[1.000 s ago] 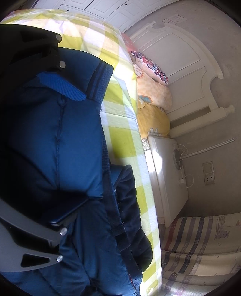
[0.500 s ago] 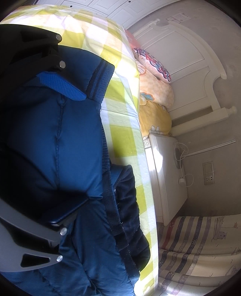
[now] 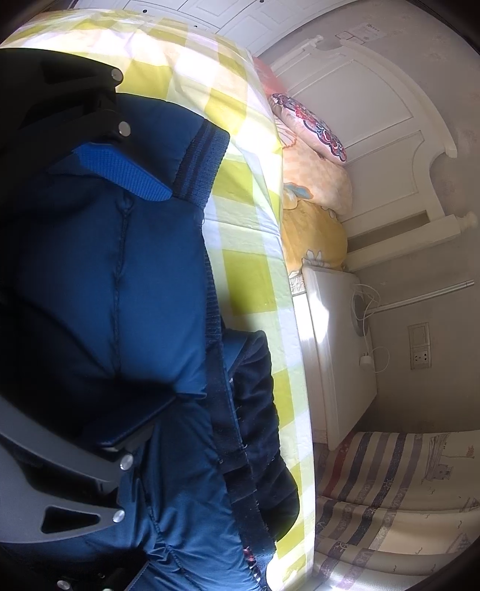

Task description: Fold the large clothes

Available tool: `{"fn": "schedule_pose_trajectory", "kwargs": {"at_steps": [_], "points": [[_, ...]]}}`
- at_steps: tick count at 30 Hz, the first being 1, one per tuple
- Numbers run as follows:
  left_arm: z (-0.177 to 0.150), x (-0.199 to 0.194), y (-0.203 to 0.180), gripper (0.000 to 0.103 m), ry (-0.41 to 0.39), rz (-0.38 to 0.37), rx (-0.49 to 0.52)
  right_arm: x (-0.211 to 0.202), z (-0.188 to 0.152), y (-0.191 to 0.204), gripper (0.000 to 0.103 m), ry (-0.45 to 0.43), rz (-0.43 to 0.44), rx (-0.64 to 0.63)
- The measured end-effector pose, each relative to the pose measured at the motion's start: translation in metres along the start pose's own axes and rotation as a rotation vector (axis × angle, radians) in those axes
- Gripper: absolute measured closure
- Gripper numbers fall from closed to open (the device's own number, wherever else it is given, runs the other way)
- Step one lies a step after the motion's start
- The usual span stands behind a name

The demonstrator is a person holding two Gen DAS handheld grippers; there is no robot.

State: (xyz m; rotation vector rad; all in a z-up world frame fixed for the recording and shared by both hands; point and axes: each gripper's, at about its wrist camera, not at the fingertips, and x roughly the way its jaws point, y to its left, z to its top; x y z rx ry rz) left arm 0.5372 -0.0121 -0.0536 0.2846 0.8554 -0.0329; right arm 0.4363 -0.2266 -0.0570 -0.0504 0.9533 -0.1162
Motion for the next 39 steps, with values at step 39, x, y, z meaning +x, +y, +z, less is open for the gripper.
{"fn": "schedule_pose_trajectory", "kwargs": {"at_steps": [39], "points": [[-0.053,-0.052,-0.003,0.002,-0.003,-0.052,0.041,-0.054,-0.039,0.015,0.005,-0.032,0.113,-0.111]]}}
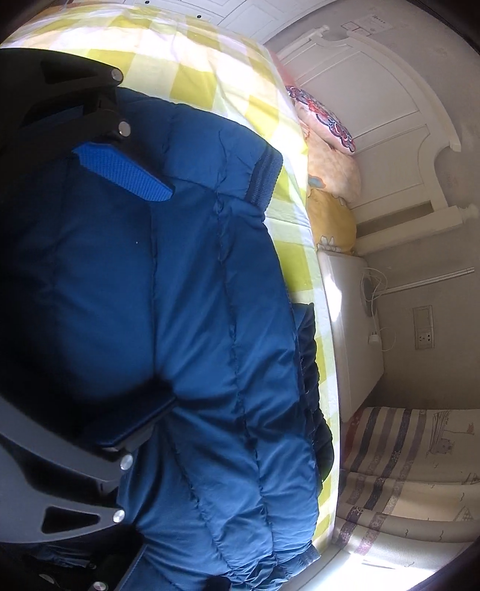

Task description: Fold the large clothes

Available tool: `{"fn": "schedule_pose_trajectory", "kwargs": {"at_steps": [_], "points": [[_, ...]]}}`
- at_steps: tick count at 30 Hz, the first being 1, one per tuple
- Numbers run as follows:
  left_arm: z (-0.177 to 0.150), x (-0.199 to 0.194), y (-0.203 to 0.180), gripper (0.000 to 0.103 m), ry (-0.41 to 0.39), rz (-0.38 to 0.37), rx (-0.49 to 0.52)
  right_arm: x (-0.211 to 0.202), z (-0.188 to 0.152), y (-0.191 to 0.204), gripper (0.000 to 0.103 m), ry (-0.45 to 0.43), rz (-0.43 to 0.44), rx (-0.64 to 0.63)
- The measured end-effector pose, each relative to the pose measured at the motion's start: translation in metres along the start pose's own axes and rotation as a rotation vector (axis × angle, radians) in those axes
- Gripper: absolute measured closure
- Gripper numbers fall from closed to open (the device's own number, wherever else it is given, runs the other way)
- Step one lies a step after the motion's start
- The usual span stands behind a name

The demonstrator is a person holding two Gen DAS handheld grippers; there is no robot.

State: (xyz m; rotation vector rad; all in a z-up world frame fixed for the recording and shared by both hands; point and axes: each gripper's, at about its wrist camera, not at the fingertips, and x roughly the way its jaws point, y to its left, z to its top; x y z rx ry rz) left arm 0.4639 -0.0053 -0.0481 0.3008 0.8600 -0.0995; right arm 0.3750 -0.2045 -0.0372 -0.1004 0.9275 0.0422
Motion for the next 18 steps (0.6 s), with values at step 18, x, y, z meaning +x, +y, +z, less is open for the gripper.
{"fn": "schedule_pose_trajectory", "kwargs": {"at_steps": [18], "points": [[-0.025,0.008,0.111,0.002,0.000,0.022,-0.175,-0.006,-0.044,-0.118,0.005,-0.091,-0.105,0.415]]}}
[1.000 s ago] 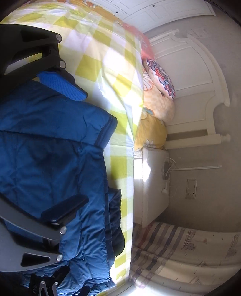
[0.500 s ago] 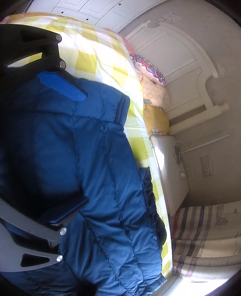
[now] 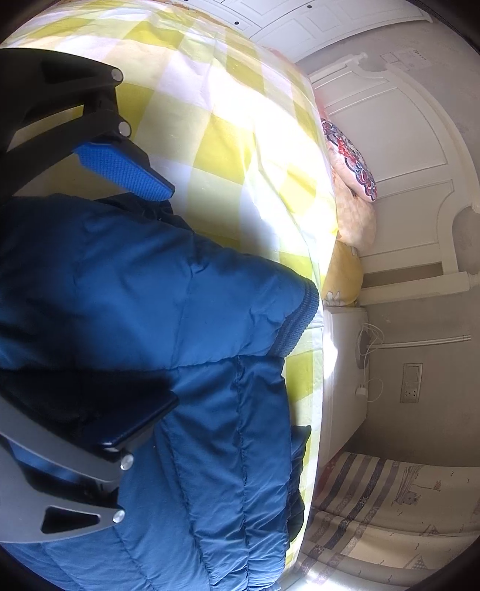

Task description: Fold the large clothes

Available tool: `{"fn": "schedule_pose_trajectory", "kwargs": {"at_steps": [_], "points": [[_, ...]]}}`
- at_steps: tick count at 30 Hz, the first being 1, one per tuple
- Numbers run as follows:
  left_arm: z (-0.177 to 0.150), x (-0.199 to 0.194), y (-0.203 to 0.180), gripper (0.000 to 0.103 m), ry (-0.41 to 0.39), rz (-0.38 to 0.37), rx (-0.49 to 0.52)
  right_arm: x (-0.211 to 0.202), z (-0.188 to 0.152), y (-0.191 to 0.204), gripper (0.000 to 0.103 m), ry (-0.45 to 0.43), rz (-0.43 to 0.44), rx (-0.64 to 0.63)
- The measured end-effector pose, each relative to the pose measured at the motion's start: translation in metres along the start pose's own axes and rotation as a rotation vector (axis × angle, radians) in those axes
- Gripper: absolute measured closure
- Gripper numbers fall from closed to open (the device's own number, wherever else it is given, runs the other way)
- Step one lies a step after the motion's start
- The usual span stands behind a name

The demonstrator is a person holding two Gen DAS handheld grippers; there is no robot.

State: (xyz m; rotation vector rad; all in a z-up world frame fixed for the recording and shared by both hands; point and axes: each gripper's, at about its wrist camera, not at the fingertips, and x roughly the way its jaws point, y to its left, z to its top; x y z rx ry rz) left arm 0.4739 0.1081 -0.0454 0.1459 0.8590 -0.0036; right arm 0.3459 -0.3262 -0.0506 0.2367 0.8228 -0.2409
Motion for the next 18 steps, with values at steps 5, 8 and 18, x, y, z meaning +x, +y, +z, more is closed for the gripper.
{"fn": "schedule_pose_trajectory", "kwargs": {"at_steps": [5,8,18], "points": [[-0.010,-0.044,-0.014,0.003,-0.045,-0.035,-0.041,-0.050,-0.015,0.046,0.005,-0.100,0.097,-0.129],[-0.020,-0.063,-0.053,0.003,-0.075,-0.087,0.010,-0.053,-0.032,0.097,0.005,-0.055,0.154,-0.309],[-0.035,-0.051,-0.090,0.002,-0.048,-0.058,0.101,-0.041,-0.043,0.106,0.005,-0.026,0.115,-0.380]]}}
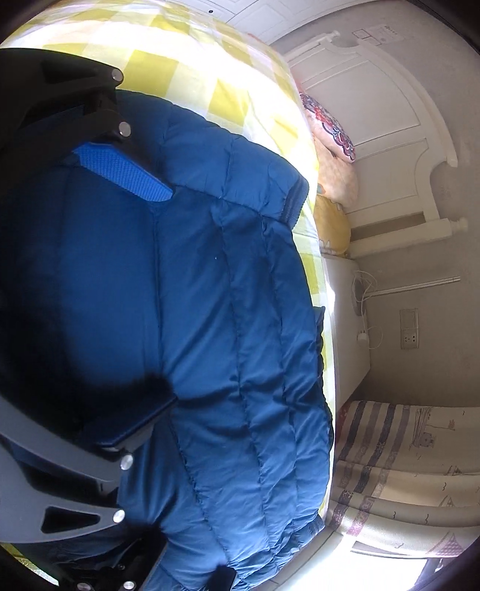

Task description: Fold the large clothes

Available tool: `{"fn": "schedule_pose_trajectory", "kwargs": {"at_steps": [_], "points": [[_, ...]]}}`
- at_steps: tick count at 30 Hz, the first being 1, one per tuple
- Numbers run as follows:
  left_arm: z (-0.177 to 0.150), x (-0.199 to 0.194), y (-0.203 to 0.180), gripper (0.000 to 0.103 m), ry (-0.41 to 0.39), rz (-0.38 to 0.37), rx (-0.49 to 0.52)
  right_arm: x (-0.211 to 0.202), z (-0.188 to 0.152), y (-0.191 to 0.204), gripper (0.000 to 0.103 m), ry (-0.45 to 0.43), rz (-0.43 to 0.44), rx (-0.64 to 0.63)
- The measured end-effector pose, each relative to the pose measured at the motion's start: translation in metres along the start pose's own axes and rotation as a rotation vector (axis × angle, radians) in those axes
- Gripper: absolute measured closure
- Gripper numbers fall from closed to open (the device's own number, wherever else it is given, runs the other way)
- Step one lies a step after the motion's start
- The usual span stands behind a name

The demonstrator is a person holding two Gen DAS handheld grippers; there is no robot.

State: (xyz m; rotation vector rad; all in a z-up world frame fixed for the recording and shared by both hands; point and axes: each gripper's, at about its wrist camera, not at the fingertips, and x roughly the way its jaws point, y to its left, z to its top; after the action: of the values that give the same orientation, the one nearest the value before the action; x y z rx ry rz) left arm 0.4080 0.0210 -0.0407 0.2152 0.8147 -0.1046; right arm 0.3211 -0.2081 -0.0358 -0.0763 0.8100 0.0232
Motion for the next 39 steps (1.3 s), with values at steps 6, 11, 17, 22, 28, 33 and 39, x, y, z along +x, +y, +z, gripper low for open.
{"fn": "schedule_pose_trajectory", "kwargs": {"at_steps": [6,11,17,22,28,33,39], "points": [[-0.009,-0.002,0.066,0.002,-0.015,0.119,-0.067,-0.005,-0.012,-0.098,0.005,0.003,-0.123,0.246],[-0.018,0.001,0.098,0.002,-0.037,0.102,-0.075,0.009,-0.043,-0.147,0.005,0.013,0.044,0.431],[-0.023,0.009,0.106,0.002,-0.056,0.073,-0.137,0.015,-0.052,-0.158,0.004,-0.008,0.122,0.487],[-0.025,0.022,0.132,0.002,0.003,-0.096,-0.265,0.013,-0.053,-0.157,0.004,-0.011,0.120,0.486],[-0.022,-0.001,0.117,0.004,-0.009,0.019,-0.242,-0.021,-0.042,-0.128,0.005,-0.050,-0.090,0.417],[-0.035,-0.062,0.049,0.003,-0.117,0.012,-0.099,-0.066,-0.042,-0.038,0.005,-0.152,0.010,0.214],[-0.060,-0.059,-0.023,0.002,-0.126,0.117,0.045,-0.044,-0.056,0.043,0.005,-0.112,-0.037,-0.037]]}}
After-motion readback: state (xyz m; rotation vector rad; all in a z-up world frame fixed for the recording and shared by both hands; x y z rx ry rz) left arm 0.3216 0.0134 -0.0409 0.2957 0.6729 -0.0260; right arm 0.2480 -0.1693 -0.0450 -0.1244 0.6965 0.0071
